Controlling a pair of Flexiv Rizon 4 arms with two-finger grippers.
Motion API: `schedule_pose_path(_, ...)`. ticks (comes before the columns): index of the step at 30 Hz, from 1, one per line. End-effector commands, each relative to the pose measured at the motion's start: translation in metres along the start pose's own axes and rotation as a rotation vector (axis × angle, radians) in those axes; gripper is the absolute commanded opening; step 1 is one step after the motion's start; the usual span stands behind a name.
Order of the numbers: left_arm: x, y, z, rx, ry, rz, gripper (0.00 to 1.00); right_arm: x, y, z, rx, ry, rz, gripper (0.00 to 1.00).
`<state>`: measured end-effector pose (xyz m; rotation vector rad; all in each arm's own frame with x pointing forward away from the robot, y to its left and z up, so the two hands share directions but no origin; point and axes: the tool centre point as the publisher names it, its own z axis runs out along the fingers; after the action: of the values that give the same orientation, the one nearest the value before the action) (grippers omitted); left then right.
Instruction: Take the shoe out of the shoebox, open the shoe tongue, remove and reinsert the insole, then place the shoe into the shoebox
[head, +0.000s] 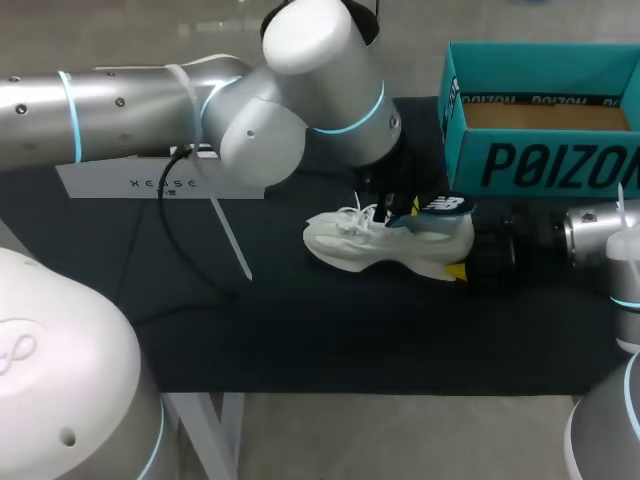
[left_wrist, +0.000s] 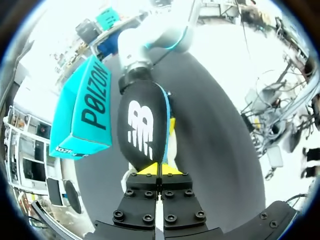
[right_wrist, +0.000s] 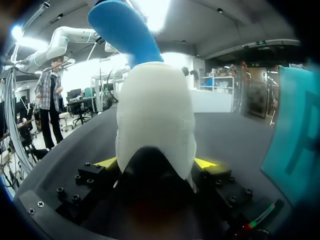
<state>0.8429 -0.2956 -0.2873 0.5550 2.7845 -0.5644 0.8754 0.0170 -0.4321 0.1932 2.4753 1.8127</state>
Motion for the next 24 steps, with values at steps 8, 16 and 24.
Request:
schedule_pose_path(8, -0.007, -0.049, 0.036, 0.033, 0.030, 0.086, 0.00, -0.001, -0.003, 0.003, 0.002, 0.000, 0.000, 0.00)
schedule_pose_path(16, -0.009, -0.054, 0.053, 0.042, 0.046, 0.099, 0.00, -0.001, -0.003, 0.003, 0.002, 0.000, 0.000, 0.00)
schedule_pose_path(24, -0.013, -0.045, 0.058, 0.025, 0.054, 0.064, 0.00, -0.001, -0.003, 0.003, 0.002, 0.000, 0.000, 0.00)
